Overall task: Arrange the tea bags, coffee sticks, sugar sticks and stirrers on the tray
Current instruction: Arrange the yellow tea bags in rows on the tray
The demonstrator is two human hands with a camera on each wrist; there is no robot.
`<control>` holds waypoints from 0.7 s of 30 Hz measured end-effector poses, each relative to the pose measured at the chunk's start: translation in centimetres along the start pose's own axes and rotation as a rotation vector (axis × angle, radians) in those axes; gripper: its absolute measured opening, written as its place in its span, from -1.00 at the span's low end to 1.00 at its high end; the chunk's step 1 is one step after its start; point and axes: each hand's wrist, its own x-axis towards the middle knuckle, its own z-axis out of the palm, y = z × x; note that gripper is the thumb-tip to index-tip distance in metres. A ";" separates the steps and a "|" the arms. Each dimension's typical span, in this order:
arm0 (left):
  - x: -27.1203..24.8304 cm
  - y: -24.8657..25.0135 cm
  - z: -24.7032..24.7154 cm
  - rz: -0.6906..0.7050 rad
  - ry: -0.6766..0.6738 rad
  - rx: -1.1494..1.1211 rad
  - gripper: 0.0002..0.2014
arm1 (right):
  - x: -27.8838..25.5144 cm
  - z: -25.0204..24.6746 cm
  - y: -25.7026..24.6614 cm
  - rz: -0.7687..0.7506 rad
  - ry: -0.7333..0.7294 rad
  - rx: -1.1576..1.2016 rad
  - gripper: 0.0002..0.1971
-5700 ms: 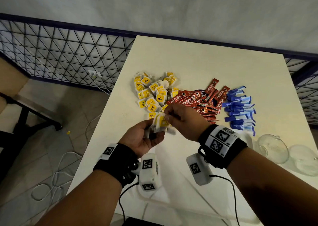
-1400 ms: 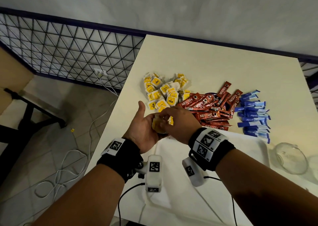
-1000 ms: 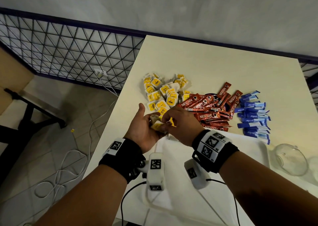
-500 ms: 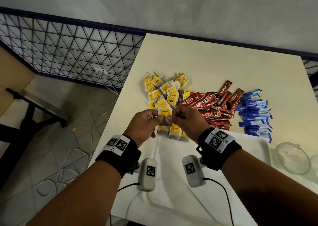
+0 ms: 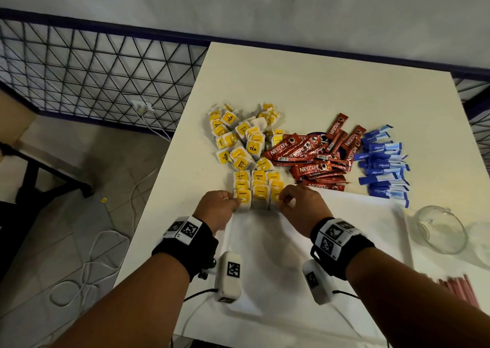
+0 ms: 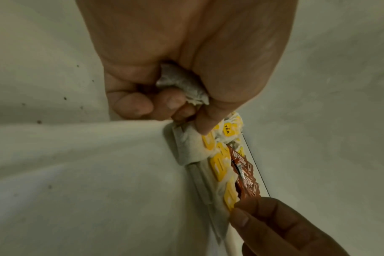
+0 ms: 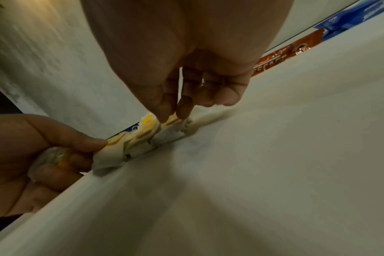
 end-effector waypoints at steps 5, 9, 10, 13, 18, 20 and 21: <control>-0.3 0.1 0.1 0.088 0.120 0.245 -0.83 | -0.1 0.2 0.2 -0.021 0.015 -0.007 -0.89; -0.8 0.4 0.1 0.150 0.193 0.348 -0.80 | -0.1 0.2 0.3 -0.048 0.018 -0.003 -0.82; -0.9 0.4 0.2 0.158 0.199 0.358 -0.81 | -0.1 0.3 0.3 -0.052 0.015 -0.001 -0.81; -0.7 0.5 0.3 0.163 0.198 0.382 -0.83 | 0.1 0.3 0.2 -0.050 -0.006 -0.006 -0.77; -0.8 0.7 0.1 0.167 0.196 0.386 -0.84 | 0.1 0.2 -0.1 -0.058 -0.027 -0.036 -0.77; -1.1 0.7 -0.1 0.249 0.208 0.400 -0.84 | 0.1 0.1 -0.2 -0.055 -0.030 -0.029 -0.77; -1.3 0.8 -0.1 0.321 0.200 0.432 -0.82 | 0.0 0.0 -0.2 -0.057 -0.033 -0.031 -0.76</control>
